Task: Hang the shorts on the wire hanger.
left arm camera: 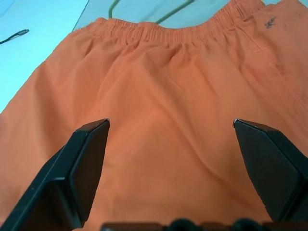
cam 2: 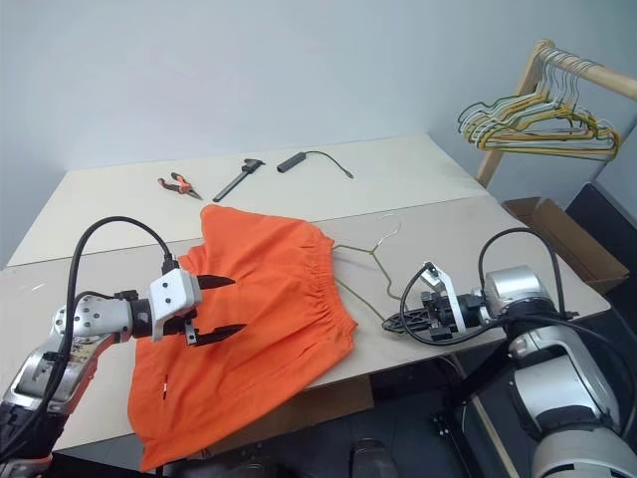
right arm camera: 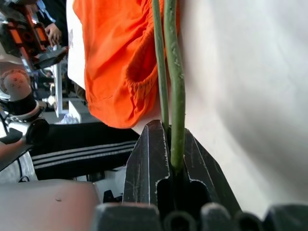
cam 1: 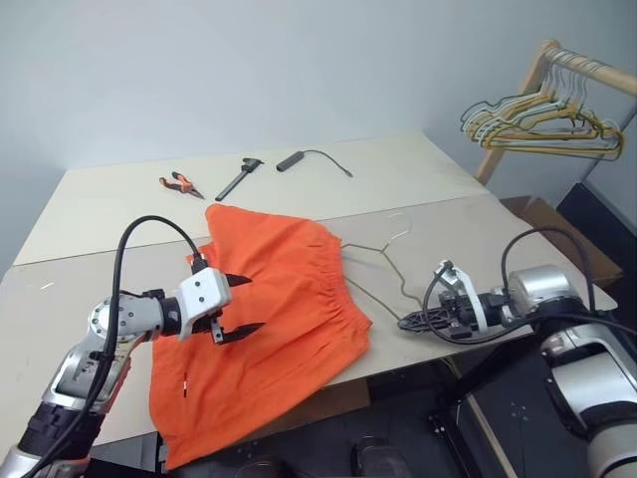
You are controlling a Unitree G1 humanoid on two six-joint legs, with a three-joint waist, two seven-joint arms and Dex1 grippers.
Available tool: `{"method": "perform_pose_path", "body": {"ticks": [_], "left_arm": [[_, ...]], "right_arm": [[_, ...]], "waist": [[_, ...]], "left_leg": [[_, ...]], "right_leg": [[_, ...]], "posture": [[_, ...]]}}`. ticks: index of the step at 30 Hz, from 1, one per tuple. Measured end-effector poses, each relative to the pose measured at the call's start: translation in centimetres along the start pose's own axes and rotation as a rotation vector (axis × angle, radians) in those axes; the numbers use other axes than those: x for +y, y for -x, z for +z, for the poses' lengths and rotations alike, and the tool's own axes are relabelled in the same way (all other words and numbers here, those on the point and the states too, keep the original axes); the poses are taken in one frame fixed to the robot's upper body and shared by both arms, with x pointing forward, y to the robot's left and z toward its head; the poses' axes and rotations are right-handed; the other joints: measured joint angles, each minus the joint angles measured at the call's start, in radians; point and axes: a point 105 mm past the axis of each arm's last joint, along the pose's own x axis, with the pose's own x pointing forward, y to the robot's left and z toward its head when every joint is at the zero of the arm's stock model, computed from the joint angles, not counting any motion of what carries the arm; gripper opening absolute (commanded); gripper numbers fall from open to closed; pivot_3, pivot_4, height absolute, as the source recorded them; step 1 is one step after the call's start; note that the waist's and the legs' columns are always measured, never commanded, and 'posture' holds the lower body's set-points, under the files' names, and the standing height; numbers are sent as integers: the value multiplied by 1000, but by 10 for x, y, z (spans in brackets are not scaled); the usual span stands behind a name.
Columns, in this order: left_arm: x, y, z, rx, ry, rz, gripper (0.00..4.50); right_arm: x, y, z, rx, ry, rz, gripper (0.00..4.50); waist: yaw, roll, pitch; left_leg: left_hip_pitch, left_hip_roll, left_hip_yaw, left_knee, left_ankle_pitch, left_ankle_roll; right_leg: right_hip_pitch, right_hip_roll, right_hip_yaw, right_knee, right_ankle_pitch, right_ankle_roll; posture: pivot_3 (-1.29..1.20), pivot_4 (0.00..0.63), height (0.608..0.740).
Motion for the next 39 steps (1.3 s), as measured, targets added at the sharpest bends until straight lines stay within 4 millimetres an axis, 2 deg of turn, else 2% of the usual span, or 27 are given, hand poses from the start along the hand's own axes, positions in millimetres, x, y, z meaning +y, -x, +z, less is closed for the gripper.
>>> {"method": "perform_pose_path", "body": {"ticks": [7, 14, 17, 21, 24, 29, 33, 39], "left_arm": [[-3, 0, -4, 8, 12, 6, 4468], [-2, 0, -3, 4, 9, 13, 4468], [-3, -1, -3, 2, 11, 11, 4468], [1, -4, 1, -23, 8, 21, 4468], [16, -4, 11, -53, -12, 53, 4468], [60, 13, 43, -168, -35, 185, 4468], [88, 39, 74, -264, -55, 231, 4468], [106, 69, 93, -298, -98, 205, 4468]], "right_arm": [[2, -5, 21, -48, 18, -17, 0], [2, 4, 34, -154, 36, -31, 0], [4, 0, 35, -159, 145, -38, 0], [12, -14, 31, -175, 400, -60, 0], [25, -24, 32, -181, 581, -73, 0], [48, -30, 44, -221, 792, -95, 0], [51, -34, 50, -224, 876, -140, 0], [54, -45, 54, -141, 1036, -226, 0]], "waist": [[-1, 0, 0], [7, 1, 0], [6, 1, 0], [6, 1, 0], [2, 1, 0], [-6, 1, 0], [-10, 1, 0], [-11, 1, 0]], "left_leg": [[0, 0, 0, 0, 0, -1], [0, 0, 0, 0, 1, -3], [0, 0, 0, 0, 0, -3], [0, 0, 0, 0, 0, -4], [0, 0, 0, 1, 1, -4], [1, 0, 0, 4, 1, -3], [1, 0, 0, 4, 1, -3], [0, 0, 1, 4, 3, -7]], "right_leg": [[-1, 0, 0, 2, 0, 0], [-1, -1, 0, 3, 0, -1], [-2, -1, 0, 4, 0, -1], [-4, -1, 0, 7, 0, -1], [-4, -1, 0, 9, 0, -1], [-3, 0, 0, 11, 0, -1], [-3, 1, 1, 10, 0, -1], [-3, 1, 1, 9, 0, 0]], "posture": [[-57, 0, 740], [-81, 0, 740], [-103, 0, 740], [-113, 0, 740], [-112, 0, 740], [-106, 0, 740], [-108, 0, 740], [-101, 0, 740]]}}
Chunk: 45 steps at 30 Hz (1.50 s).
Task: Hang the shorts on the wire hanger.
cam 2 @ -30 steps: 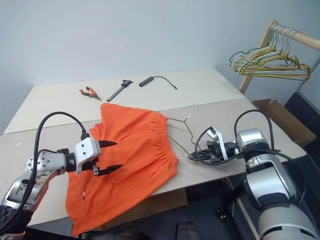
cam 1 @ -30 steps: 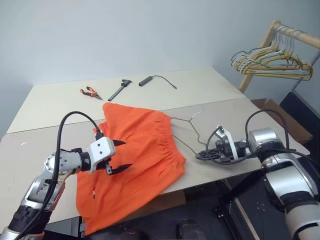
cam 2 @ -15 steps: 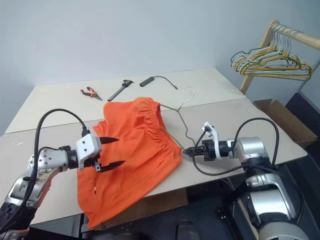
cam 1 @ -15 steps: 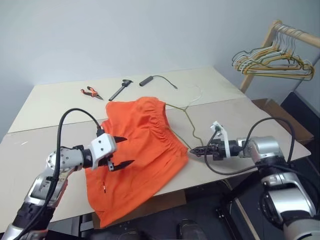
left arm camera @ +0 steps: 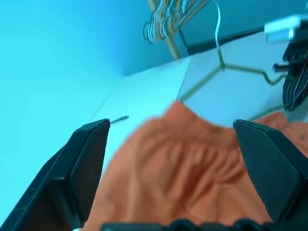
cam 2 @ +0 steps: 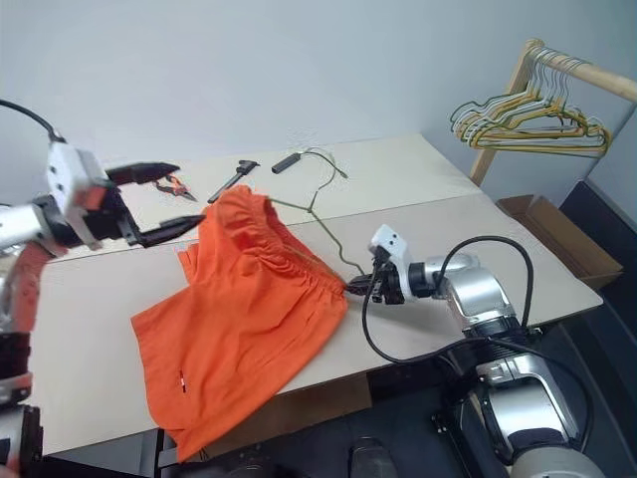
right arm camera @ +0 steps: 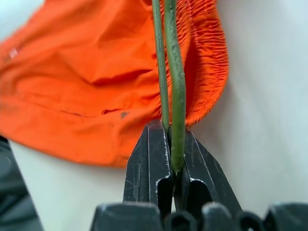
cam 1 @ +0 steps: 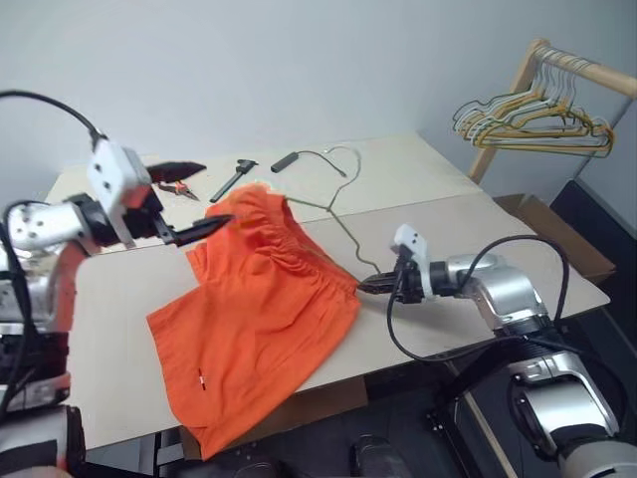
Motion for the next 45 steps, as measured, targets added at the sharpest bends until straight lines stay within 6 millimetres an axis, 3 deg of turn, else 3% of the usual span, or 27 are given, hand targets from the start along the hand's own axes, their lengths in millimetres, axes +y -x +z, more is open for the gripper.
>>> {"method": "perform_pose_path", "body": {"ticks": [8, 12, 19, 24, 28, 30, 38, 45], "left_arm": [[-12, 6, -19, 125, -8, -245, 4468], [-6, 2, -26, 178, -32, -298, 4468], [5, -1, -33, 224, -11, -358, 4468], [1, 1, -46, 272, 50, -425, 4468], [-10, -2, -55, 307, 93, -495, 3595], [-14, -4, -56, 299, 107, -512, 2881], [-20, -8, -58, 281, 131, -546, 181], [-26, -9, -64, 294, 142, -575, 35]], "right_arm": [[5, -9, 21, 46, 147, 8, 0], [10, -14, 34, 37, 200, 27, 0], [19, -19, 37, 75, 292, 55, 0], [27, -20, 41, 78, 336, 75, 0], [30, -18, 43, 83, 360, 81, 0], [31, -17, 43, 87, 361, 87, 0], [33, -15, 43, 109, 383, 88, 0], [33, -15, 38, 131, 392, 76, 0]], "waist": [[3, 0, 0], [3, 0, 0], [0, 0, 0], [-8, 0, 0], [-15, 0, 0], [-19, 0, 0], [-25, 0, 0], [-26, 0, 0]], "left_leg": [[0, 0, 0, 0, 0, -1], [-1, 0, 1, 1, 0, 0], [-2, 0, 1, 2, 0, 0], [-4, 0, 2, 2, -1, 1], [-10, 0, 2, 5, -1, 2], [-16, 1, 1, 9, -1, 2], [-17, 0, 1, 12, -3, 6], [-17, 0, 1, 13, -3, 5]], "right_leg": [[0, 0, 0, 0, 0, 0], [0, 0, 0, 0, 0, 0], [-1, 0, 0, 0, -1, 2], [-2, 0, 0, 1, -2, 2], [-8, -1, 0, 2, -2, 2], [-12, 0, 0, 5, -2, 3], [-12, 0, 1, 4, -2, 3], [-12, 0, 1, 5, -2, 3]], "posture": [[-108, 0, 740], [-111, 0, 740], [-125, 0, 740], [-132, 0, 740], [-140, 0, 740], [-141, 0, 740], [-158, 0, 740], [-158, 0, 740]]}}
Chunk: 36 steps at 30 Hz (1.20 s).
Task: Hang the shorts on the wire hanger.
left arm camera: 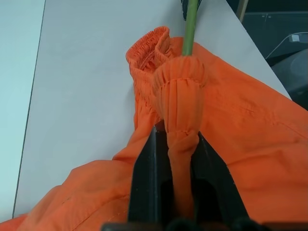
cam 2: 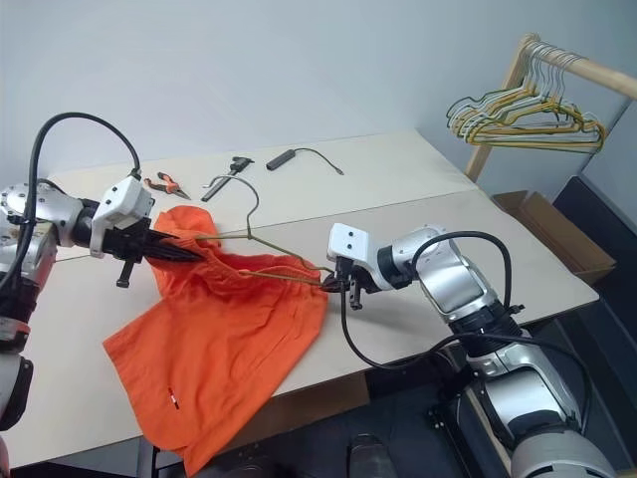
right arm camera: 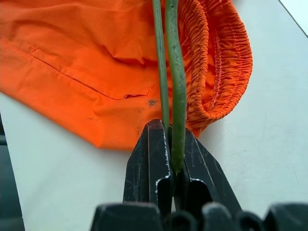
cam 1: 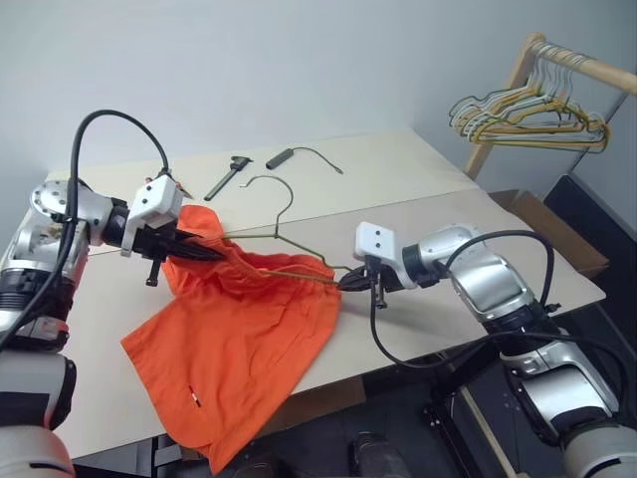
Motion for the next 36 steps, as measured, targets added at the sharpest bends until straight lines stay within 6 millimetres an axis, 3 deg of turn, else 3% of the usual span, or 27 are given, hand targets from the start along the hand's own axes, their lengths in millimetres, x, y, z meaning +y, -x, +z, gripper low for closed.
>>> {"method": "perform_pose_path", "body": {"ticks": [3, 11, 17, 19, 21, 23, 25, 31, 36], "left_arm": [[-1, -1, -3, 21, -22, -5, 35], [5, 8, -2, 18, -86, 65, 0], [13, 21, 3, -24, -87, 149, 0], [15, 23, 6, -34, -94, 159, 0], [16, 25, 6, -41, -92, 170, 0], [17, 25, 6, -47, -91, 178, 0], [19, 22, 6, -51, -92, 184, 0], [20, 18, 8, -70, -96, 189, 0], [21, 21, 11, -78, -106, 200, 0]], "right_arm": [[0, -3, -3, 3, 40, -25, 0], [1, -4, -6, -25, 71, -59, 2511], [-33, 30, -2, -101, -8, -316, 4450], [-42, 45, -12, -131, -127, -383, 4450], [-36, 50, -28, -130, -212, -384, 4450], [-20, 43, -51, -121, -305, -356, 4450], [-10, 29, -61, -134, -383, -334, 4450], [4, -5, -33, -292, -453, -254, 4450], [5, -31, -21, -344, -520, -209, 4450]], "waist": [[0, 0, 0], [0, 0, 0], [3, 0, 0], [8, -1, 0], [9, -1, -1], [8, -1, -1], [3, -1, -1], [-18, -1, -1], [-24, -1, -1]], "left_leg": [[0, 0, 0, 0, 0, 0], [0, 0, 0, 1, 1, -1], [0, 0, 0, 1, 1, -2], [0, 0, 0, 1, 1, -2], [0, 0, 0, 0, 1, -2], [0, 0, 0, 0, 1, -1], [1, 0, 1, 1, 0, -1], [2, 0, -1, 0, -1, 2], [2, 0, -1, 1, -1, 1]], "right_leg": [[0, 0, 0, 0, 0, 0], [0, 0, 0, 0, 0, 0], [0, 0, 0, 0, 0, 0], [1, 0, -1, 0, 0, 0], [2, 0, -1, -1, 0, 0], [1, 0, -1, -1, 0, 0], [2, 0, 1, -1, 0, 0], [2, 1, 1, 2, 1, 1], [2, 0, 2, 3, 2, 1]], "posture": [[-158, 0, 740], [-149, 0, 740], [-133, 0, 740], [-133, 0, 740], [-134, 0, 740], [-134, 0, 740], [-137, 0, 740], [-139, 0, 740], [-130, 0, 740]]}}
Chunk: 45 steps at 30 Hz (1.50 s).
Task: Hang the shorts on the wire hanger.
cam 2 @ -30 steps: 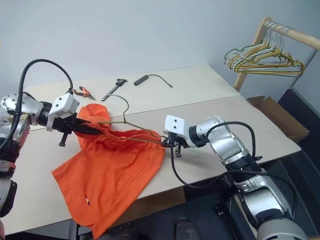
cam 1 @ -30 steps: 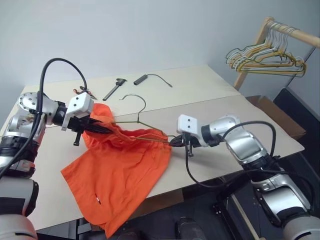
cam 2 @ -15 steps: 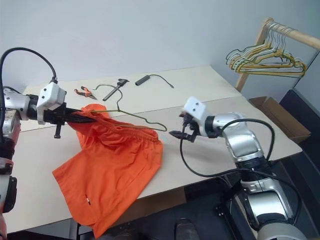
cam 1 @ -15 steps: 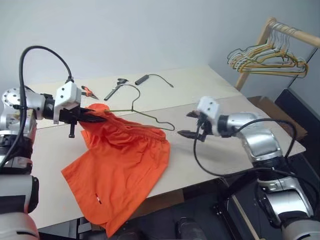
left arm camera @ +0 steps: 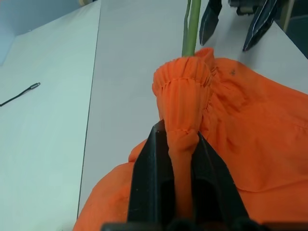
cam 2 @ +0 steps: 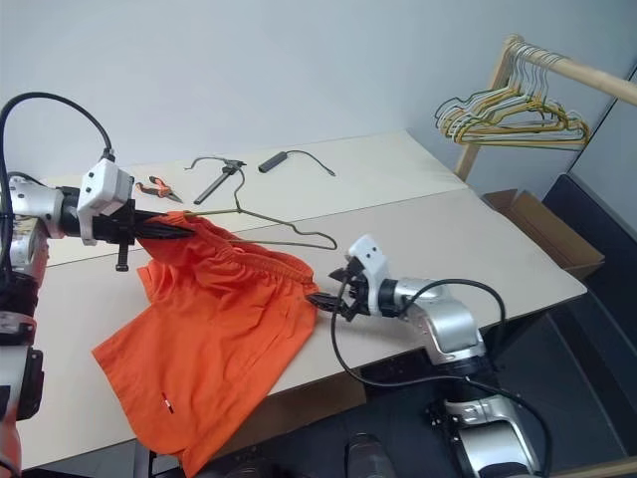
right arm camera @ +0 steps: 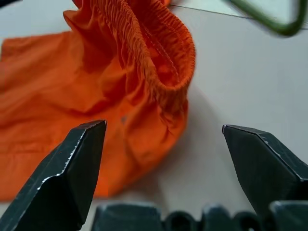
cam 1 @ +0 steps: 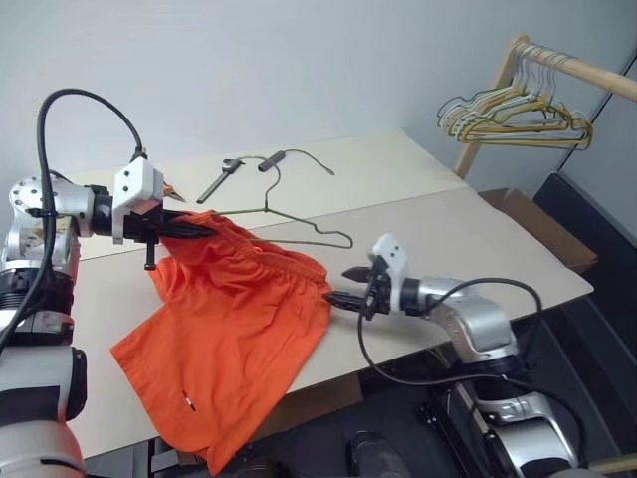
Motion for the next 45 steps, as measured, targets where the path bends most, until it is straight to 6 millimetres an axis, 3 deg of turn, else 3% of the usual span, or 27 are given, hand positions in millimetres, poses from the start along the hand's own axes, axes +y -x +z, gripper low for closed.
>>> {"method": "perform_pose_path", "body": {"ticks": [2, 5, 16, 17, 22, 28, 36, 45], "left_arm": [[0, 1, 1, -2, -2, 4, 0], [0, 1, 1, -1, -4, 7, 0], [-1, 5, 1, -8, 4, 29, 0], [-2, 6, 0, -9, 5, 27, 0], [-16, 16, -5, -2, 55, -27, 0], [-20, 26, -4, 33, 62, -55, 0], [-19, 22, -11, 81, 48, -80, 0], [-16, 11, -21, 135, 41, -86, 0]], "right_arm": [[-3, -5, 0, 4, -21, 1, 4450], [-5, -12, 1, -5, -62, 17, 3880], [-7, -14, -7, 16, -107, 28, 177], [-8, -15, -8, 17, -115, 29, 44], [-12, -11, -8, -9, -166, 40, 44], [-28, 14, 24, -59, -151, 96, 44], [-32, 24, 19, -14, -84, 115, 44], [-33, 35, 24, 57, 118, 87, 44]], "waist": [[1, 0, 0], [2, 0, 0], [2, 0, 0], [2, 0, 0], [-1, 0, 0], [10, 0, 0], [26, -1, 0], [28, -1, -1]], "left_leg": [[0, 0, 0, 0, 0, 0], [-1, 0, 0, 1, 1, -1], [-1, 0, 0, 0, 2, -3], [-1, 0, 0, 0, 2, -3], [-1, 0, 0, -1, 2, -3], [0, 0, 0, 0, 0, 0], [-1, 0, 1, 0, 0, -1], [-1, 0, 1, 0, 0, -1]], "right_leg": [[0, 0, 0, 0, 0, 0], [0, 0, 0, -1, 0, 0], [0, 0, 0, -1, 0, 1], [0, 0, 0, -1, 0, 1], [0, 0, 0, -1, 0, 1], [1, -1, -1, -2, 0, 1], [0, -1, 0, -2, 0, 1], [0, -1, -1, -2, 0, 1]], "posture": [[-129, 0, 740], [-113, 0, 740], [-101, 0, 740], [-101, 0, 740], [-98, 0, 740], [-101, 0, 740], [-108, 0, 740], [-121, 0, 740]]}}
